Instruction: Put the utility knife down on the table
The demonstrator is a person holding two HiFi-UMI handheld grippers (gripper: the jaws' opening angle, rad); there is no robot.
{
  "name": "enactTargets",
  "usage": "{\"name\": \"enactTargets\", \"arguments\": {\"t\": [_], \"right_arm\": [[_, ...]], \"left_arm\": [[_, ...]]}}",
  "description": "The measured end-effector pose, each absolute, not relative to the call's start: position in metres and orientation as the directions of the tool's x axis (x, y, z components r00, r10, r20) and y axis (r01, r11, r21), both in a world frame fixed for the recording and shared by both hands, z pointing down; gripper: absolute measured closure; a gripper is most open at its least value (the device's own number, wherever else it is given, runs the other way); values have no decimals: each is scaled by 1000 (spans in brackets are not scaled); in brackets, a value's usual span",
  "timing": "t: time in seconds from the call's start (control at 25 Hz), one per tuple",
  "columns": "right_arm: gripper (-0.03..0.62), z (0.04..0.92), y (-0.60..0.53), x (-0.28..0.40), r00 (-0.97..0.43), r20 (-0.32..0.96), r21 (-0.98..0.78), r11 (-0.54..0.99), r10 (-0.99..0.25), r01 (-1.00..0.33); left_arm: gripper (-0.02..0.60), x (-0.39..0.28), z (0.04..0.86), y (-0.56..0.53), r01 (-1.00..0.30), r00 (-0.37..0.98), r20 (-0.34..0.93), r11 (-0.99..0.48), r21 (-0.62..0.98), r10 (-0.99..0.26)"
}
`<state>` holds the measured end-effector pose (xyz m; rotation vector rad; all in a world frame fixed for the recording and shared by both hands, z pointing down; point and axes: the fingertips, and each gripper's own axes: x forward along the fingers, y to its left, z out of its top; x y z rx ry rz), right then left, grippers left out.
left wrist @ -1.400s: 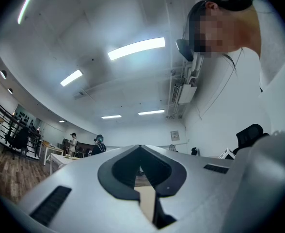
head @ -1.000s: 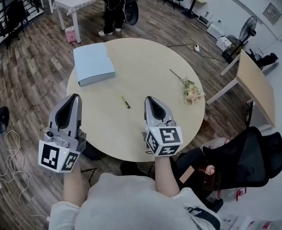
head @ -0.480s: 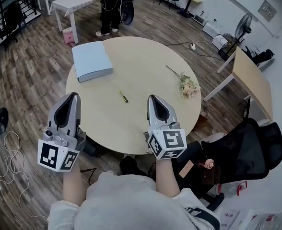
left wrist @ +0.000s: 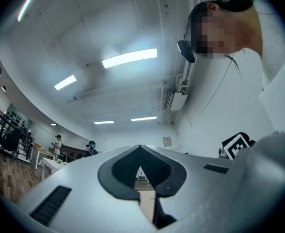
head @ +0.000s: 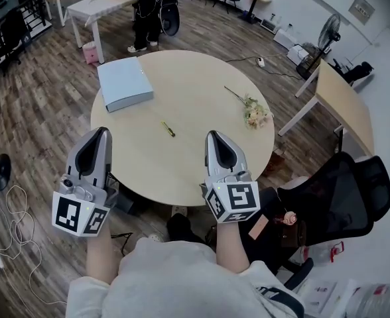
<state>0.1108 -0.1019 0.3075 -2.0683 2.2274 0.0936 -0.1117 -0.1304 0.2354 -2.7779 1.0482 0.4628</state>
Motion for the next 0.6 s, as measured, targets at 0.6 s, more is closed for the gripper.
{"name": "enactTargets", "arguments": {"t": [0.6], "right_arm": [[583, 301, -65, 101, -35, -142, -27, 39, -989, -999]], "left_arm": [[574, -123, 232, -103, -645, 722, -349, -764, -24, -598]]}}
